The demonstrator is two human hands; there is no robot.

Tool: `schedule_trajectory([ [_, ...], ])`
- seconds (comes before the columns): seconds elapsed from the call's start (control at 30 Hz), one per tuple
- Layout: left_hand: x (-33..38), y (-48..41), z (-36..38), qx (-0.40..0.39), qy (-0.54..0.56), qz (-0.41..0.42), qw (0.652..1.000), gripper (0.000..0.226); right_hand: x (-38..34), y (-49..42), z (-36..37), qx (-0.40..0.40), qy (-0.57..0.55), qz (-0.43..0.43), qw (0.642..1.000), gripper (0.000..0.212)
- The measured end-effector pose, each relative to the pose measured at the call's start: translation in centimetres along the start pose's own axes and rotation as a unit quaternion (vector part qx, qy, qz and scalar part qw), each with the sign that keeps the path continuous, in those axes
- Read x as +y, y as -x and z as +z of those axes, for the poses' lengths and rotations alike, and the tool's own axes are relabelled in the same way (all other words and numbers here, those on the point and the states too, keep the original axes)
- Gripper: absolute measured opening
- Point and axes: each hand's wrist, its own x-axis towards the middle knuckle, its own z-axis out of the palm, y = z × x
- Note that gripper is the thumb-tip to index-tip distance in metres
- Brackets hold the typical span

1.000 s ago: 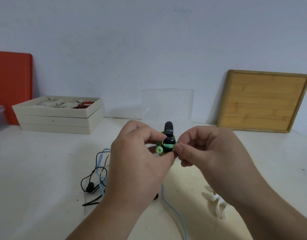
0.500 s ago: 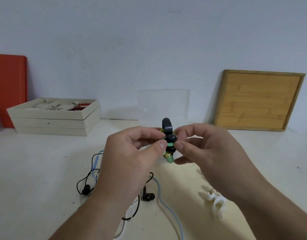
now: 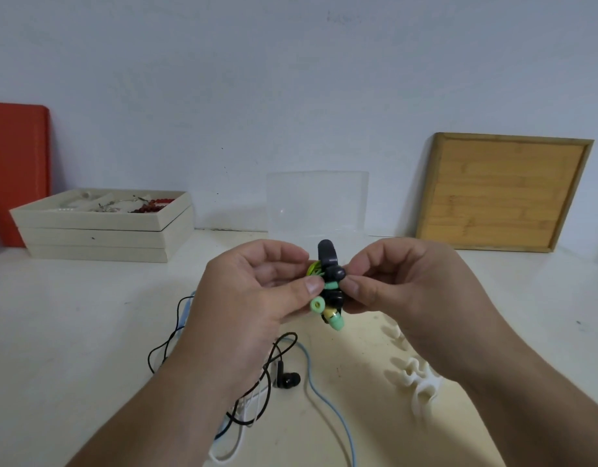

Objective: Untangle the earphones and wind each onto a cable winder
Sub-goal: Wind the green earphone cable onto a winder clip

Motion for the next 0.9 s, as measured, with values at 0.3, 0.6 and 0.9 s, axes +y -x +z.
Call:
schedule_trajectory([
  [0.3,-0.4,-0.2,-0.2,-0.008,-0.088,0.023,0.996,0.030,0.3,0.0,0.0,0.006,-0.023,0.030,0.999,0.020],
  [0.6,-1.5,-0.2,0.2,0.002,-0.159,0.016,0.987,0.026,1.1,-0.2,0.5,0.035,-0.033,0.108,0.993,0.014],
  [0.9,-1.8,0.8,0.9,-0.053,-0.258,-0.060,0.963,0.031,1.7,-0.2,0.0,-0.018,0.010,0.219,0.976,0.005],
])
